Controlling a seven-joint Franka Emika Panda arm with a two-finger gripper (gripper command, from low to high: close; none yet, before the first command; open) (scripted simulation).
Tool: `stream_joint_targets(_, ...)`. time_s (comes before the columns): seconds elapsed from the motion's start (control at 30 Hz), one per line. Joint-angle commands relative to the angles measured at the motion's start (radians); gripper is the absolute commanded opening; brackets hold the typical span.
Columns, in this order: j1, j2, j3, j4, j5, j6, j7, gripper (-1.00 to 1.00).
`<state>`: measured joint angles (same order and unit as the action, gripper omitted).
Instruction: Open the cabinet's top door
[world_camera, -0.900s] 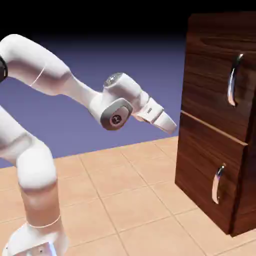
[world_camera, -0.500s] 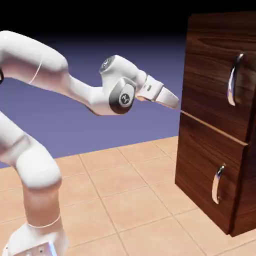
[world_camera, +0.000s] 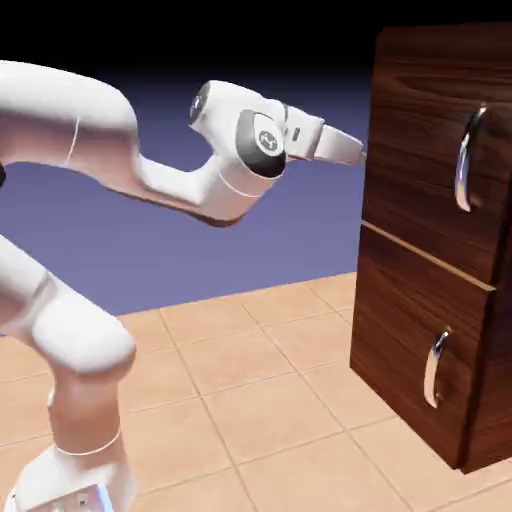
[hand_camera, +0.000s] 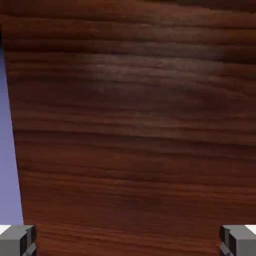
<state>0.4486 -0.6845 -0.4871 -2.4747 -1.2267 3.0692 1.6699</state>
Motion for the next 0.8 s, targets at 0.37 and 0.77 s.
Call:
stream_joint_targets(0.37, 0.186, -0.049, -0.207, 0.143, -0.522, 0.014, 0.395, 0.0)
stream_joint_targets(0.77, 0.372, -0.097, -0.414, 0.285, -1.044, 0.027, 0.79, 0.0)
